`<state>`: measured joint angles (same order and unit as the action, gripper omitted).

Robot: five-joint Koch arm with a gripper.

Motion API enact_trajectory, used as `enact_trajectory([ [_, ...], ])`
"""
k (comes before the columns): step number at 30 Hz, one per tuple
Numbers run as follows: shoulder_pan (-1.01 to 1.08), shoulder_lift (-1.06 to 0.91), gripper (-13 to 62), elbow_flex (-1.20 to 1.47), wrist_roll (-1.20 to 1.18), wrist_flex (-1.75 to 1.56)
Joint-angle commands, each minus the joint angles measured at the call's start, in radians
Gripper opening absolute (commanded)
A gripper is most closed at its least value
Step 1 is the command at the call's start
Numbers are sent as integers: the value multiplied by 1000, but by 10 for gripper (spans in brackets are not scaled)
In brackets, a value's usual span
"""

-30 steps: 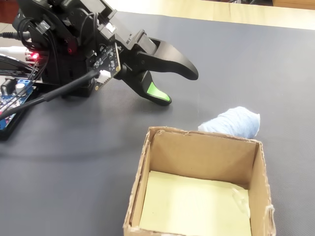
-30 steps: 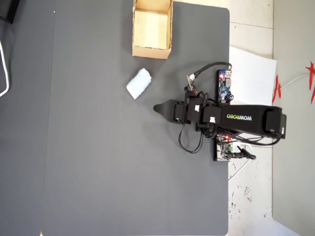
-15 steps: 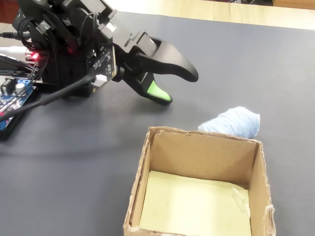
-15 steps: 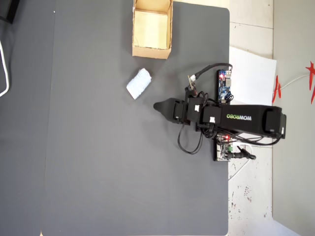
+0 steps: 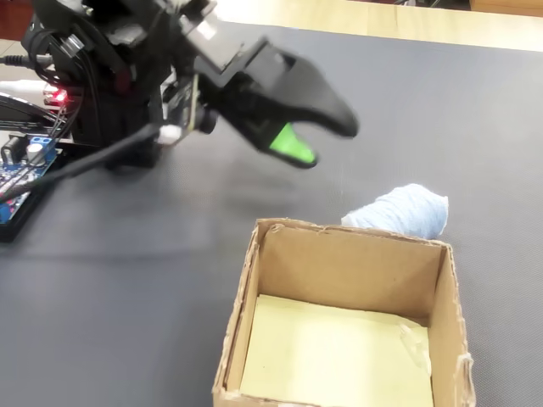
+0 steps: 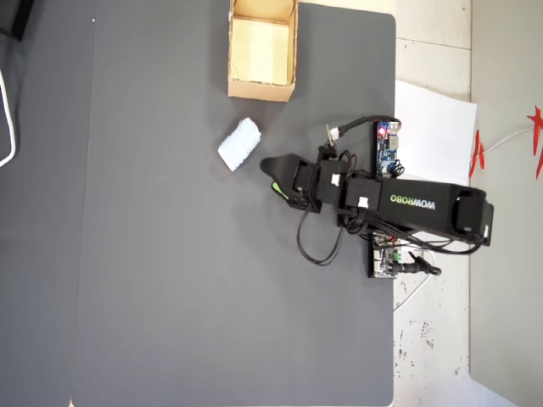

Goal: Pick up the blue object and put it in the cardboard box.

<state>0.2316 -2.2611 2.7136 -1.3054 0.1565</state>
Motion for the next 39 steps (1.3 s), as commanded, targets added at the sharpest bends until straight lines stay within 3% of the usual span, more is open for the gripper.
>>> enact_trajectory([
  [1, 2, 31, 340, -123, 3, 75],
  [20, 132, 557, 339, -603, 5, 356],
  [31, 167, 772, 338, -661, 2, 351],
  [35, 181, 810, 289, -667, 2, 351],
  [39, 190, 819, 179, -664, 2, 348],
])
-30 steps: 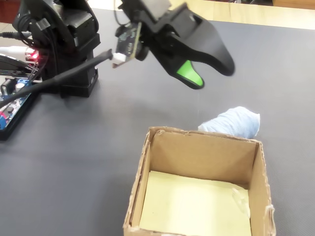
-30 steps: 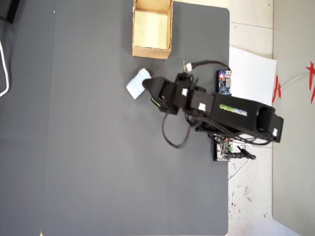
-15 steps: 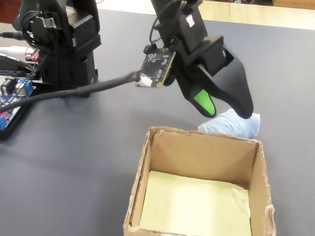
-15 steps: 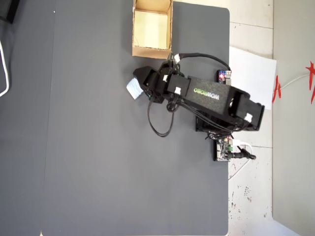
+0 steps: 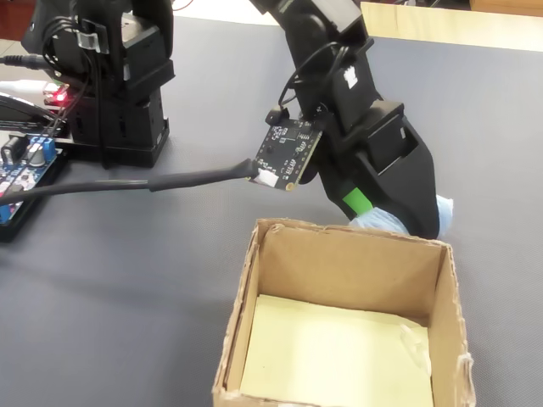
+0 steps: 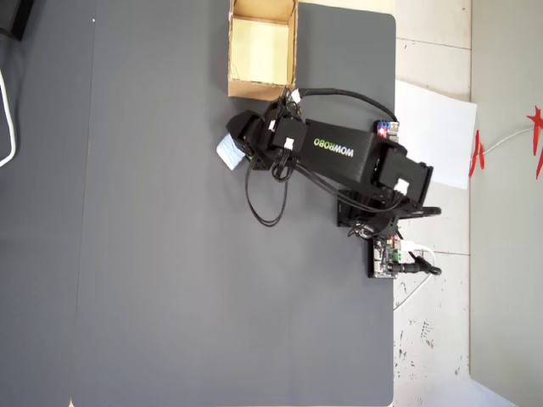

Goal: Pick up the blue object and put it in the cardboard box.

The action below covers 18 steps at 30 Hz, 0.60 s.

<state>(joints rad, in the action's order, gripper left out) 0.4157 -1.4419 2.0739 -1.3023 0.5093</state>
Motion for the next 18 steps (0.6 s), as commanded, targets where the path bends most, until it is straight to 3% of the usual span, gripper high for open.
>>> enact_trajectory([
  [1, 8, 0, 150, -23, -2, -11],
  [3, 8, -3, 122, -15, -3, -37],
  [18, -20, -305, 123, 167, -110, -451],
])
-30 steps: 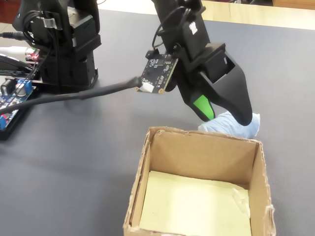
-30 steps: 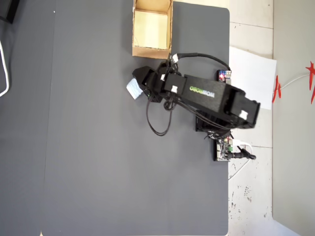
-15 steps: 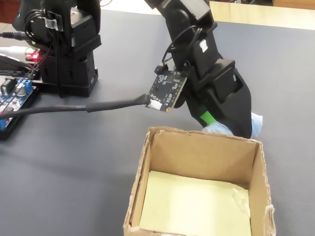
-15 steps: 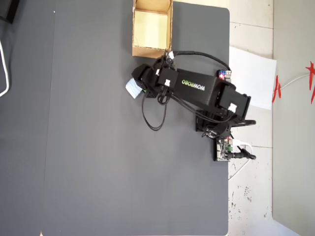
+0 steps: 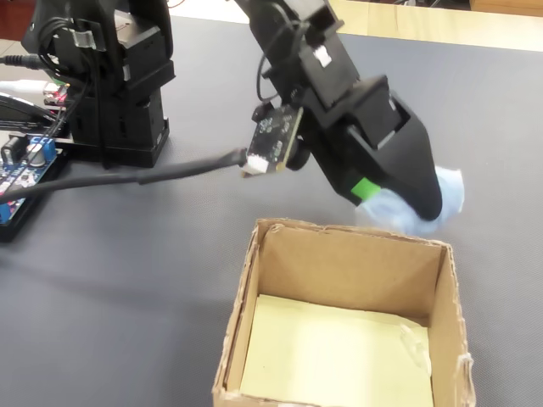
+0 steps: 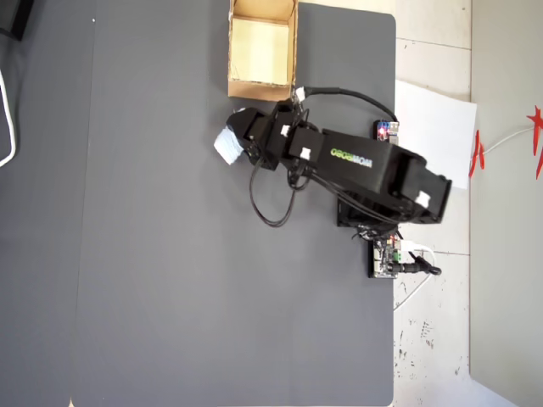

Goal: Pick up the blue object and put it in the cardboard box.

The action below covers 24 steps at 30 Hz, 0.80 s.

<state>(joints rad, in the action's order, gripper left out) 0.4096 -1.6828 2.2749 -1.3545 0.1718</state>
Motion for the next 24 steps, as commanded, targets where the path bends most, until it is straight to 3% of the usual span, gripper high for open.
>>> enact_trajectory([
  [1, -14, -89, 123, -21, -66, -133],
  [12, 121, -281, 124, 6, -117, -256],
  [24, 403, -230, 128, -43, -114, -233],
])
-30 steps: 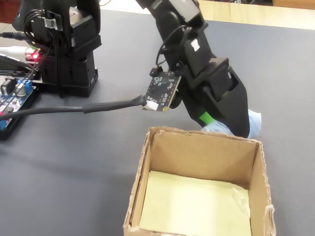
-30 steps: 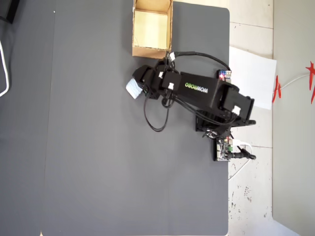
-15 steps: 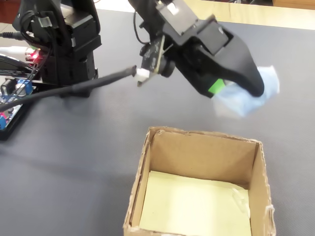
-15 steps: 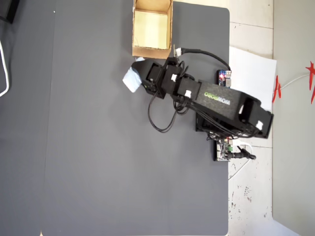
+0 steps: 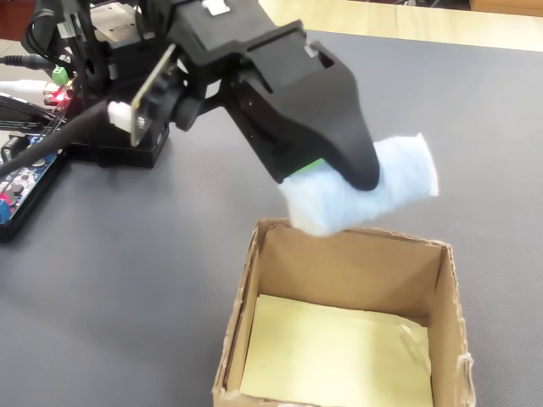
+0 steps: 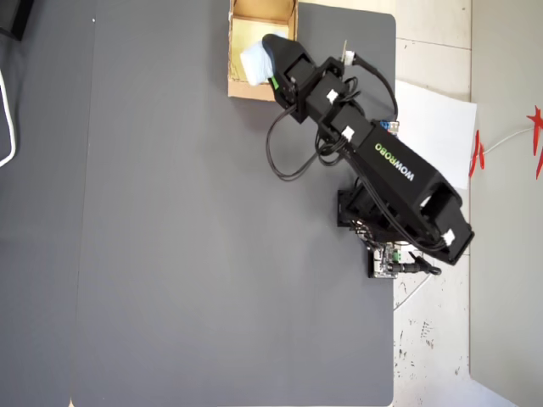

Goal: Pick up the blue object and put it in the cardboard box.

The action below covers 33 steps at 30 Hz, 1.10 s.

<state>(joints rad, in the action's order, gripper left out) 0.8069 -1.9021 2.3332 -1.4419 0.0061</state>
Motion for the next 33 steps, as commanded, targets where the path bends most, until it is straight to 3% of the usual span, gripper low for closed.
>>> enact_trajectory([
  [1, 9, -3, 139, -101, -28, -67],
  [3, 6, 8, 243, -114, -38, -31],
  [8, 8, 9, 338, -117, -49, -15],
  [19, -60, -67, 341, -75, -55, -25],
  [33, -446, -368, 342, 273, -75, -137],
])
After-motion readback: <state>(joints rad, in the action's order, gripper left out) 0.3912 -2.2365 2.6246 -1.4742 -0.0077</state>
